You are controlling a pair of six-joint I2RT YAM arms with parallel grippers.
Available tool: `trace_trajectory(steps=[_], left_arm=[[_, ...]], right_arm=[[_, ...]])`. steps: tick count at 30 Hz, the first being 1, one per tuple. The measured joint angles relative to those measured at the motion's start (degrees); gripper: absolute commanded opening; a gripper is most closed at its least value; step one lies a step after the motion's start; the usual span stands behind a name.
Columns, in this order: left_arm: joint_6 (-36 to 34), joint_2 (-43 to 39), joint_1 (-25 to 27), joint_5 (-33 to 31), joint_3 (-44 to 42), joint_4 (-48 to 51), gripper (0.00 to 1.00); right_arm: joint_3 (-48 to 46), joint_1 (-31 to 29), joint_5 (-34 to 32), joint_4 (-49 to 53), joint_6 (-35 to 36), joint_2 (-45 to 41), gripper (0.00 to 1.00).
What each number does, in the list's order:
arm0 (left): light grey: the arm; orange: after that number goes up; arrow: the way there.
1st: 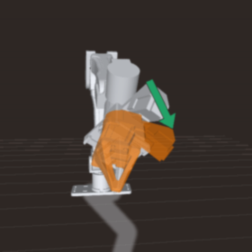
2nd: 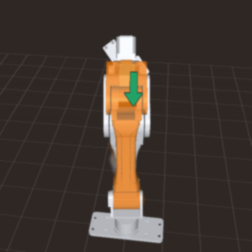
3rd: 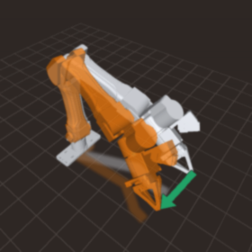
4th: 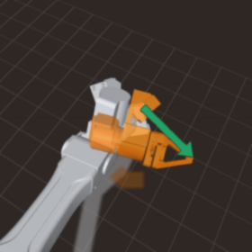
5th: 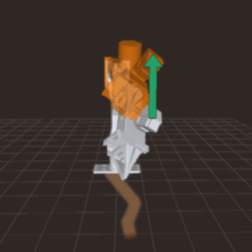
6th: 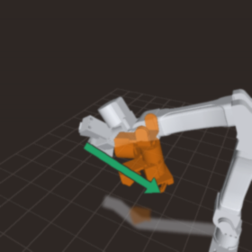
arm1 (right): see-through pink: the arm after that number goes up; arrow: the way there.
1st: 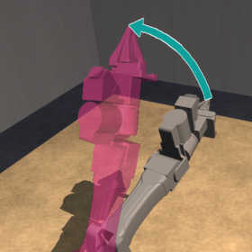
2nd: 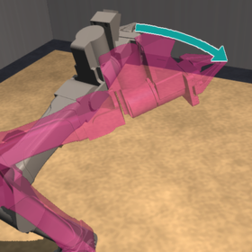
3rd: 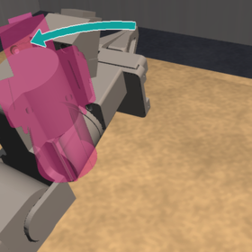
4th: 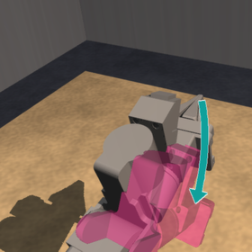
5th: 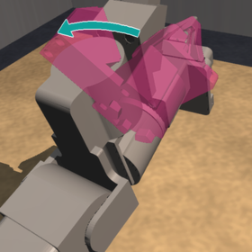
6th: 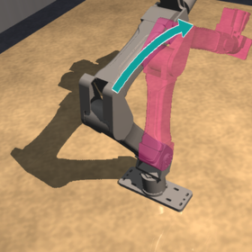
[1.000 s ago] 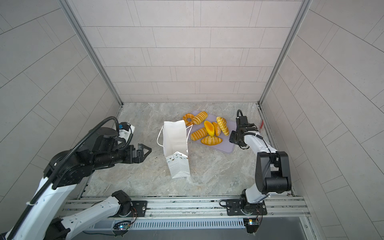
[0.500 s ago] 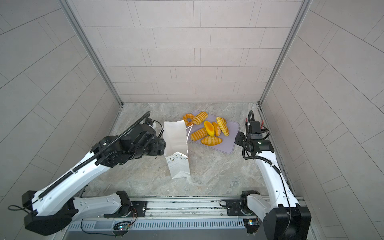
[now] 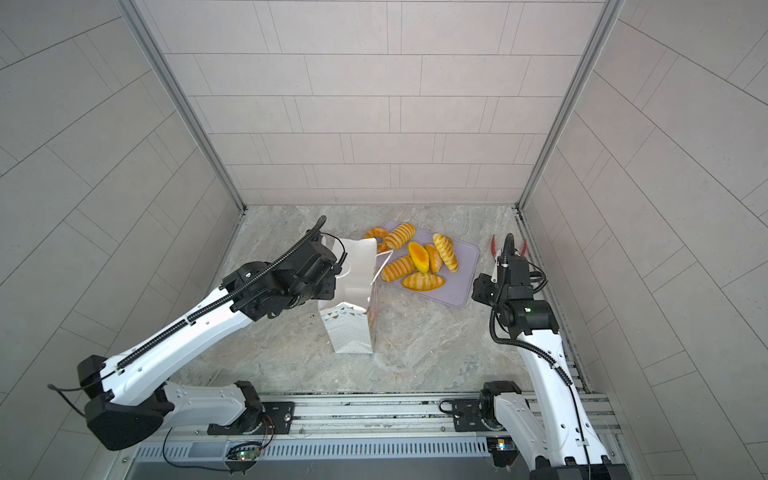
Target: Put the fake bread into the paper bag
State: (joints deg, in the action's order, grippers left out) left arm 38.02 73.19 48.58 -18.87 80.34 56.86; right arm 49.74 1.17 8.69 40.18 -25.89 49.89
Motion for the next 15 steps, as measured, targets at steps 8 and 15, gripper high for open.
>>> trace_trajectory(steps=[8,15], left_arm=[[-3.04,-3.48,-11.37,2.62,-0.5,0.11,0.0],[-6.58,-7.28,-24.68,9.16,-2.95,-0.13,0.0]], right_arm=[[-0.81,-0.04,2.12,-1.11,0.15,1.11,0.41],[-1.44,-0.57,3.34,-2.99,0.15,3.21,0.41]])
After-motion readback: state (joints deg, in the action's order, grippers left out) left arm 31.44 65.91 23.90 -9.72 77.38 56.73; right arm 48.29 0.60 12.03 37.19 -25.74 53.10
